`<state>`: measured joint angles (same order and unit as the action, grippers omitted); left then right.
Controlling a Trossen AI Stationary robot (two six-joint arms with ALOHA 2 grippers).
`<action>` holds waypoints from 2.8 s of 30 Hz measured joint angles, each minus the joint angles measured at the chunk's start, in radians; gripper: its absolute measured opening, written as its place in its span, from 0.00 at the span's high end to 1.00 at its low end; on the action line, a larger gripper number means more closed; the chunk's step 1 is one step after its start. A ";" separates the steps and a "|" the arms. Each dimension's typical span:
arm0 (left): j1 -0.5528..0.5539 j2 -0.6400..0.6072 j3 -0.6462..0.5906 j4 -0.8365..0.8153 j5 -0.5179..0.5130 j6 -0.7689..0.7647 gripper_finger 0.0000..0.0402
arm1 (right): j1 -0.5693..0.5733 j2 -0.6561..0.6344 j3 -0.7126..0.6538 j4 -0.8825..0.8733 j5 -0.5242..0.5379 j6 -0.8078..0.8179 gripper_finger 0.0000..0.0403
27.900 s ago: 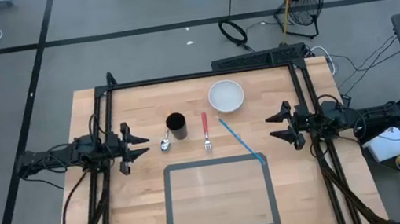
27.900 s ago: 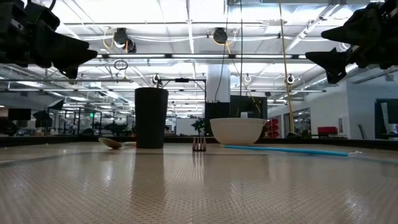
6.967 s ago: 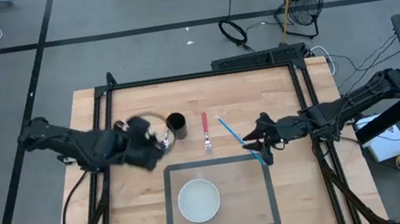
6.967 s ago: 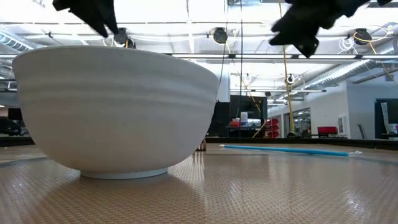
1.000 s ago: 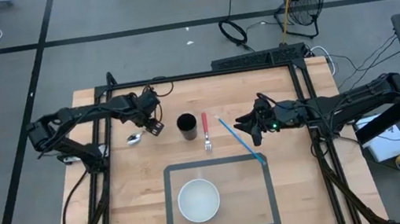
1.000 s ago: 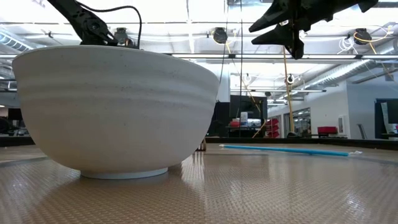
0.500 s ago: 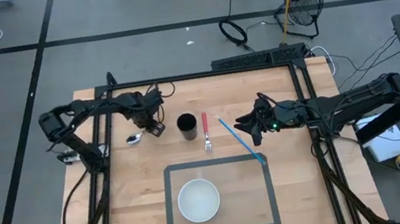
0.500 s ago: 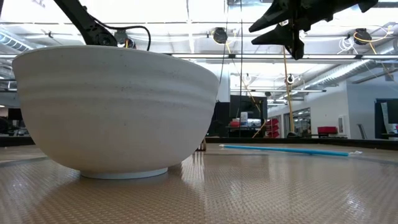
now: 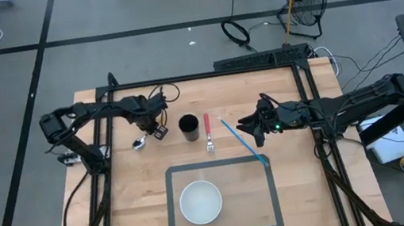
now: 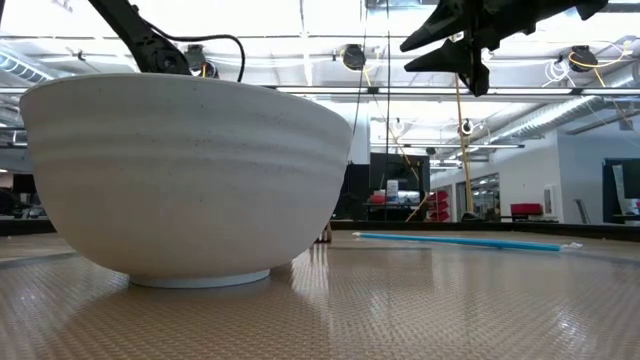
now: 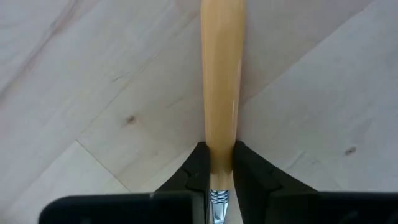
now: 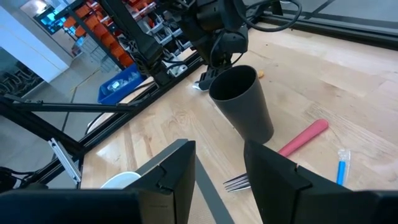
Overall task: Pick & Place Utensil
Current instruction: Put the yellow spoon into the white bowl on the mat
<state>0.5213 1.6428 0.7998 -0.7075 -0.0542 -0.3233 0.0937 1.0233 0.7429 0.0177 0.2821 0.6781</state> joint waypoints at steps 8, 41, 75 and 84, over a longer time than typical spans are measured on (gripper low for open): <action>-0.002 -0.039 -0.006 -0.017 0.006 -0.011 0.89 | 0.000 0.000 0.000 0.000 0.000 -0.001 0.67; -0.065 -0.515 -0.006 -0.052 0.001 -0.170 0.89 | 0.000 0.000 0.000 0.000 0.000 -0.009 0.67; -0.720 -0.701 -0.003 0.427 -0.226 -0.463 0.89 | 0.000 0.000 0.000 -0.003 0.002 -0.090 0.67; -0.882 -0.542 -0.003 0.576 -0.392 -0.570 0.89 | -0.001 0.000 -0.001 -0.006 -0.028 -0.117 0.67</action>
<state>-0.3605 1.1005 0.7963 -0.1318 -0.4457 -0.8936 0.0929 1.0233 0.7422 0.0112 0.2543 0.5614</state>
